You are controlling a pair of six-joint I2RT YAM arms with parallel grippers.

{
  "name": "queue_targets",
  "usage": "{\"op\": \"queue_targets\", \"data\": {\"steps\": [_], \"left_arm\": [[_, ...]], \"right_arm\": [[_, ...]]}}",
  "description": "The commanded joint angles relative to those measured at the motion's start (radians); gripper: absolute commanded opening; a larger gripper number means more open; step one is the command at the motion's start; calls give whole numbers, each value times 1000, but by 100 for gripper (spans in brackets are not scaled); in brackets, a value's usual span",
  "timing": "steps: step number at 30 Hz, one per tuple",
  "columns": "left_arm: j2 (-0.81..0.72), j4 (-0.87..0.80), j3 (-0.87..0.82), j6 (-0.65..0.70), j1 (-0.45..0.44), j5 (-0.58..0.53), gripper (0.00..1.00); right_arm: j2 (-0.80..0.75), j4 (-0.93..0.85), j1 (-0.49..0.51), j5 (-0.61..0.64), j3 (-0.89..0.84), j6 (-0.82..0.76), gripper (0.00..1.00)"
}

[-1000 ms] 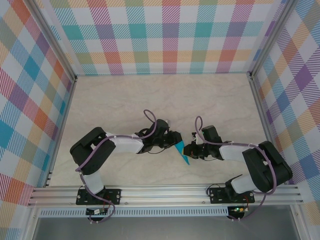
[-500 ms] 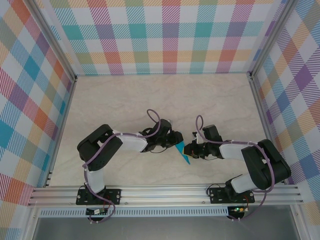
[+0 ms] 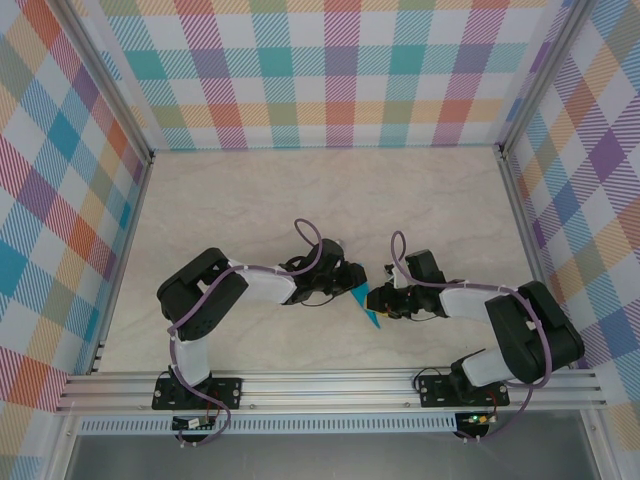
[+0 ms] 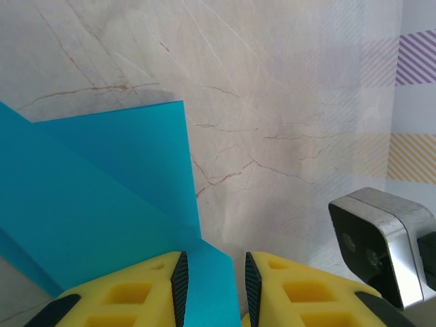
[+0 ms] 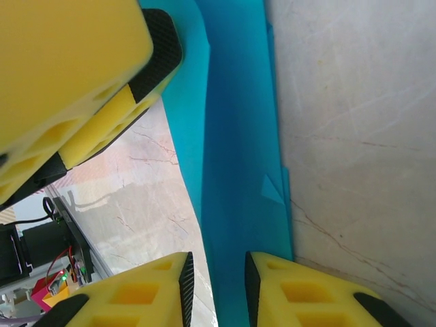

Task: Fold a paper plane with a square sheet of paper (pick it up from the middle)
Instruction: Fold the wing for the fifth time at the center of the table.

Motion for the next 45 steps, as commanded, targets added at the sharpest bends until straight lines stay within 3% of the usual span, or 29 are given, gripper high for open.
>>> {"op": "queue_targets", "data": {"steps": [1,7,20,29,45], "left_arm": [[6,9,31,24,-10,-14,30],[6,5,37,24,-10,-10,30],[-48,-17,28,54,-10,-9,33],[-126,-17,-25,83,-12,-9,37],[-64,104,-55,64,-15,37,38]], "right_arm": [[-10,-26,-1,-4,26,-37,28],[19,-42,9,20,44,-44,28],[86,0,8,8,45,-7,11],[116,47,-4,-56,46,25,10],[167,108,-29,-82,35,100,10]]}}
